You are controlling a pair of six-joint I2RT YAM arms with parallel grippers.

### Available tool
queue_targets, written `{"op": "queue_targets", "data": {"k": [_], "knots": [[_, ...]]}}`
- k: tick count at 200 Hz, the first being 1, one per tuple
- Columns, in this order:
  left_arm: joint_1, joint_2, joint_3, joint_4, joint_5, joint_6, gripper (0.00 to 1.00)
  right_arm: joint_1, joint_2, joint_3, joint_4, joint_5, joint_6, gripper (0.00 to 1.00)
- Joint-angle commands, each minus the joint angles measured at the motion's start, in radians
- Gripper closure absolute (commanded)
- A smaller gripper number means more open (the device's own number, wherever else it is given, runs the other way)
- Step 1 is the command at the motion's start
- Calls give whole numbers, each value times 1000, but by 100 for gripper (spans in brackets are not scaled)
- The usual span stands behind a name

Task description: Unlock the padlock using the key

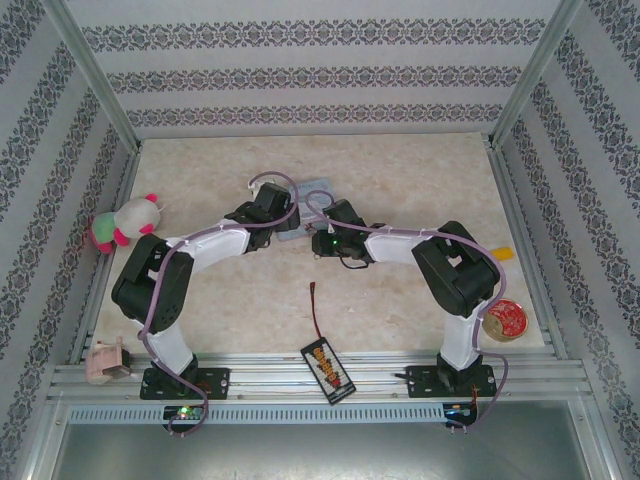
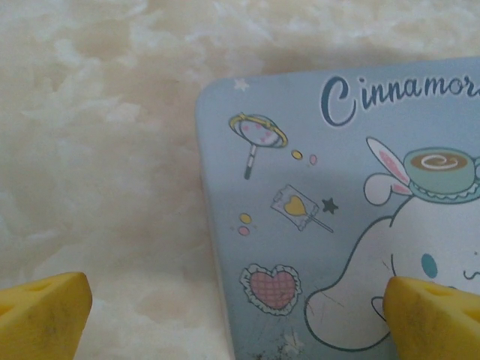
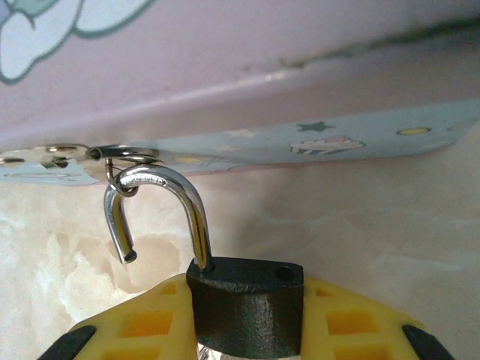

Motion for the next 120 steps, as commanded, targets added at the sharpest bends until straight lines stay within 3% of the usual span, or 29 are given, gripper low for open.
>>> {"op": "queue_targets", "data": {"k": [1,120], "knots": [[-17,16,27,-50,15,25,1,-17,-21,-43,-15,-21,58,100],[-18,-10,-20,-63,17,25,1,-21,-14,-70,113,-86,168,100]]}}
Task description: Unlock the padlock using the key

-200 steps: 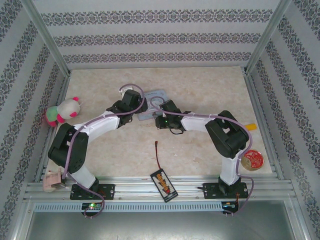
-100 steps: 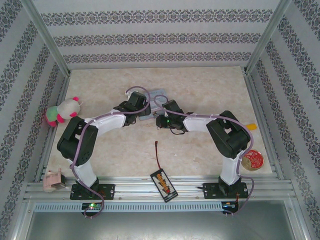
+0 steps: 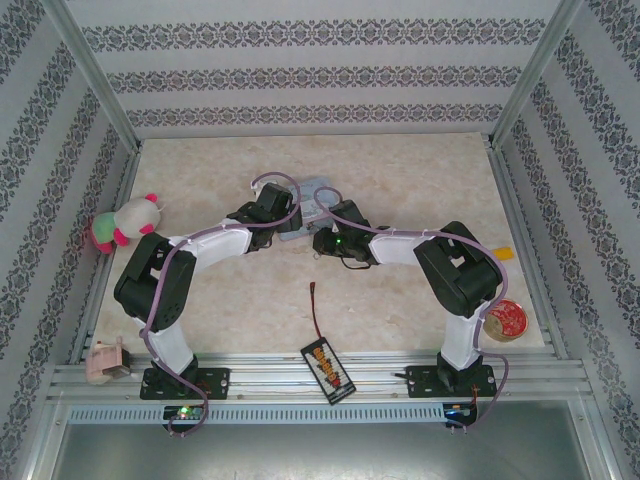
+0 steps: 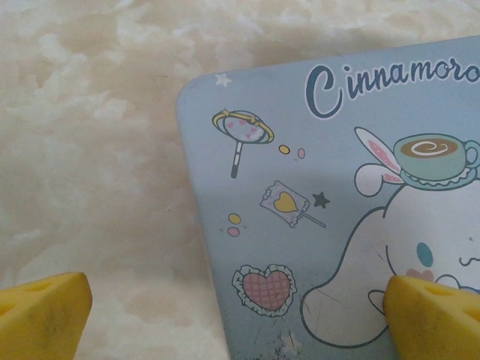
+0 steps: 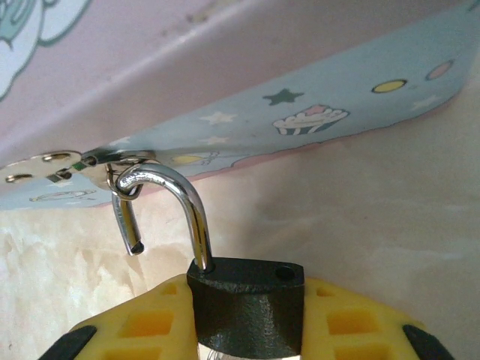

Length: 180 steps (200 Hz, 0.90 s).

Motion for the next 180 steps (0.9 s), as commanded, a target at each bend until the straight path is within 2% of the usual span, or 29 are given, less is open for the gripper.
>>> {"op": "queue_targets", "data": {"k": [1,180], "knots": [[-14,-17,-24,-62,7,23,1,-5,-4,-26,30,-38,45,100],[-14,10,-5,-113,-12,32,1,-22,1,-65,161,-58,152,100]]}}
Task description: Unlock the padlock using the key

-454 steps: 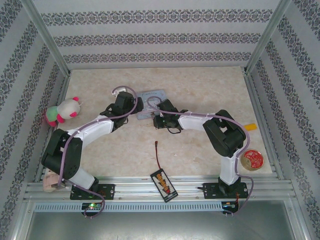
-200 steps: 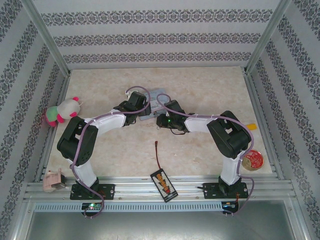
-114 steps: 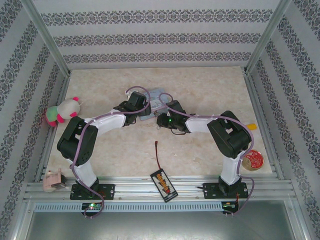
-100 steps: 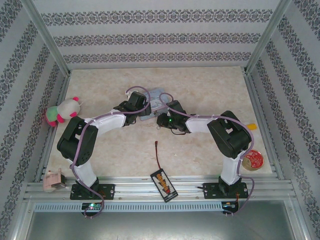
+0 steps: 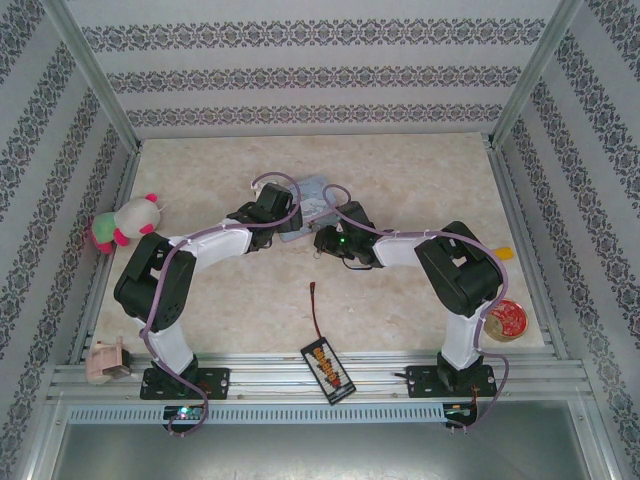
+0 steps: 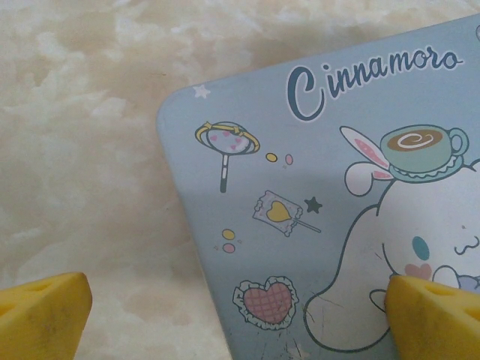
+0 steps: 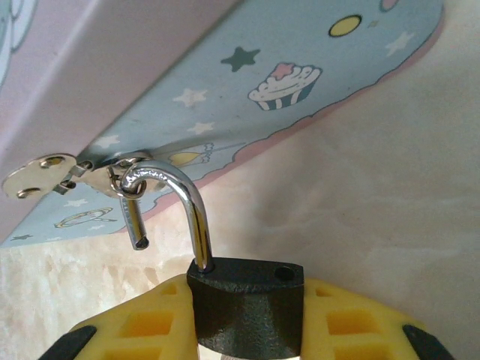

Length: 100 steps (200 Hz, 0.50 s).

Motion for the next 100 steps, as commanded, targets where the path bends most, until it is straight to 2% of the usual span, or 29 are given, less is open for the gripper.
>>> {"op": "queue_targets", "data": {"k": [1,100], "knots": [[-14,11,-5,-109,-16,32,1,-2,3,-12,46,-11,31,100],[-14,16,-1,-133,-32,32,1,-10,3,-14,78,8,69,100]]}}
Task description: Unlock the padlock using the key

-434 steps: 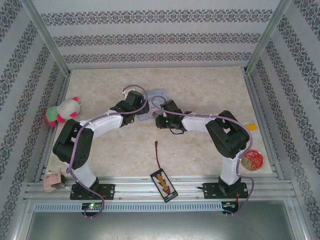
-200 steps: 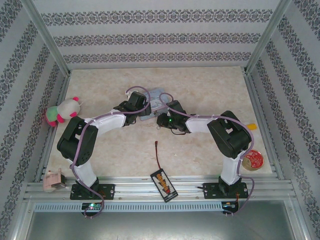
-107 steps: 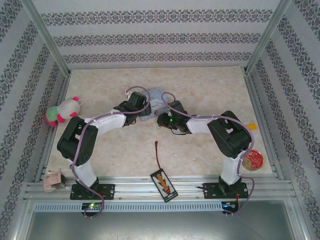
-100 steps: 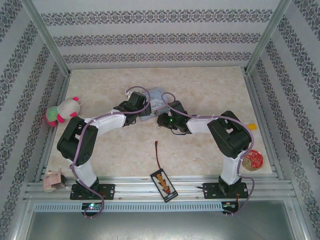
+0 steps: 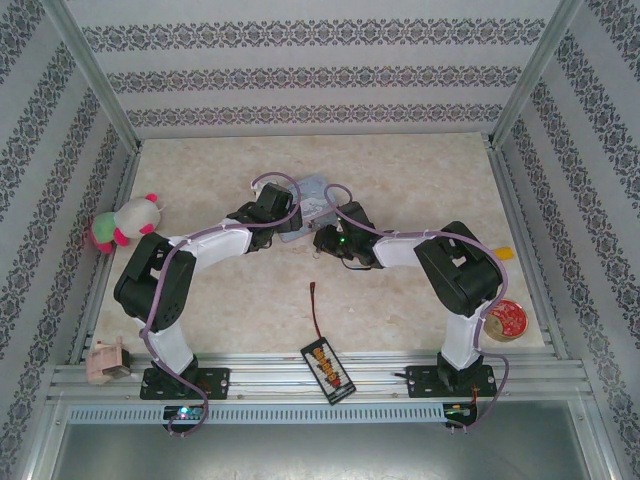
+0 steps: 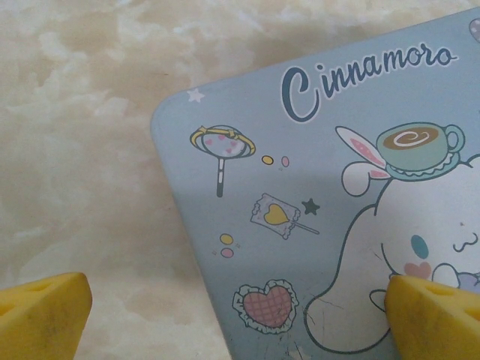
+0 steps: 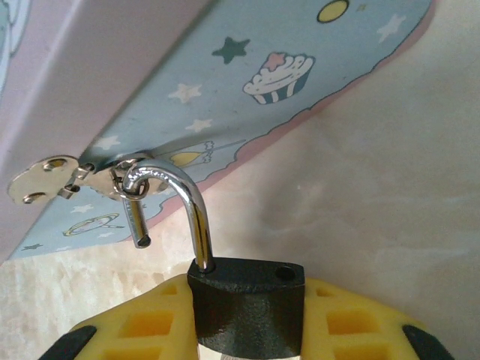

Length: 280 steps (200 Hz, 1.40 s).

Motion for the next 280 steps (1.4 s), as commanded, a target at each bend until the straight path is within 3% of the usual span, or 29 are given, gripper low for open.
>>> {"op": "queue_targets", "data": {"k": [1,280], "knots": [[-14,16,-2,-128,-29,31,1,-11,3,-6,50,8,27,100],[-14,8,-24,-124,-47,43,1,-49,41,-3,157,22,120,100]]}}
